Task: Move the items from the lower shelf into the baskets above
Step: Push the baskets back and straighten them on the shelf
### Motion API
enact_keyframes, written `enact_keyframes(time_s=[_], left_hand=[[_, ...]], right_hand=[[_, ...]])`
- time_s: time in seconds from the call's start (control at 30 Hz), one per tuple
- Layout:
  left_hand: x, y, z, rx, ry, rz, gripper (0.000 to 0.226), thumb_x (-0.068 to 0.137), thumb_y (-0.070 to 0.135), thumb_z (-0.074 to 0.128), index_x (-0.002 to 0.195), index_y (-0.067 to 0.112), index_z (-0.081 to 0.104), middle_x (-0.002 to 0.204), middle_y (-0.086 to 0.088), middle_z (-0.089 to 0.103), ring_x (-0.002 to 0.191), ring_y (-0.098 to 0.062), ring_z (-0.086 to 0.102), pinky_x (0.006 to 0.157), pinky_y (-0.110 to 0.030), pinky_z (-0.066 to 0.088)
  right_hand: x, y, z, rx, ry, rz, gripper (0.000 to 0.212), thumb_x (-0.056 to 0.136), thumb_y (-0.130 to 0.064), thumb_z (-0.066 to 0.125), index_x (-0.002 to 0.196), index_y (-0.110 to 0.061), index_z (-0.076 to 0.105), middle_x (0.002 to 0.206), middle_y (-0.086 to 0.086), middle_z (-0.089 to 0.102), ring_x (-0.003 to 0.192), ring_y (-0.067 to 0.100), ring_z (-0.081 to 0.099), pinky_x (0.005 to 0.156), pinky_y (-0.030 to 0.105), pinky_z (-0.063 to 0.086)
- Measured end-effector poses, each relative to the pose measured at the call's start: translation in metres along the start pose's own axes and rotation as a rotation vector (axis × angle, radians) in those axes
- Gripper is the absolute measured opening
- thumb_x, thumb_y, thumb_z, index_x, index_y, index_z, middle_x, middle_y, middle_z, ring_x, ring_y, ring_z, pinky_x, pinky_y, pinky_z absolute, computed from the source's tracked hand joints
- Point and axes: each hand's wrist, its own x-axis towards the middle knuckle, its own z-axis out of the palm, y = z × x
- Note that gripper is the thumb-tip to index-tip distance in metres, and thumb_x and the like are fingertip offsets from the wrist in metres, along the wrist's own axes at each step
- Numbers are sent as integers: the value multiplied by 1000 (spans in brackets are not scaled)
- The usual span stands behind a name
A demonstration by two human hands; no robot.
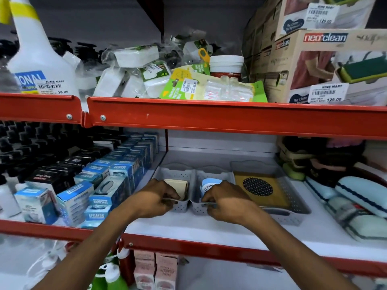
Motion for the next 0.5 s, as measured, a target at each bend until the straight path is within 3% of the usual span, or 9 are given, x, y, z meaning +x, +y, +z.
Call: enact_keyframes(time_s=[0.1, 0.23, 0.5], left_hand=[[-6, 3, 2, -14, 30, 60, 37, 84, 1, 57, 113, 15, 74, 116, -4, 76, 108, -15, 70, 97, -30, 57], [-22, 10, 4, -31, 42, 61, 38, 85, -1, 56, 113, 16, 74, 118, 1, 75, 105, -3, 68, 89, -4, 49], [-57, 24, 2, -65, 47, 46, 35, 81, -2, 62, 104, 19, 78, 105, 7, 79, 96, 0, 71, 87, -9, 54]], right_hand=[[-2, 0, 4, 5, 15, 1, 31, 88, -11, 61, 113, -20, 76, 121, 4, 69, 109, 25, 61, 86, 28, 50], [-12, -3, 4, 13, 10, -31, 32, 86, -10, 61, 111, -22, 77, 117, 2, 72, 105, 24, 63, 86, 29, 53], [-33, -12, 6, 123, -26, -86, 34, 81, -9, 71, 108, -27, 79, 105, -8, 76, 88, 8, 63, 79, 23, 55]])
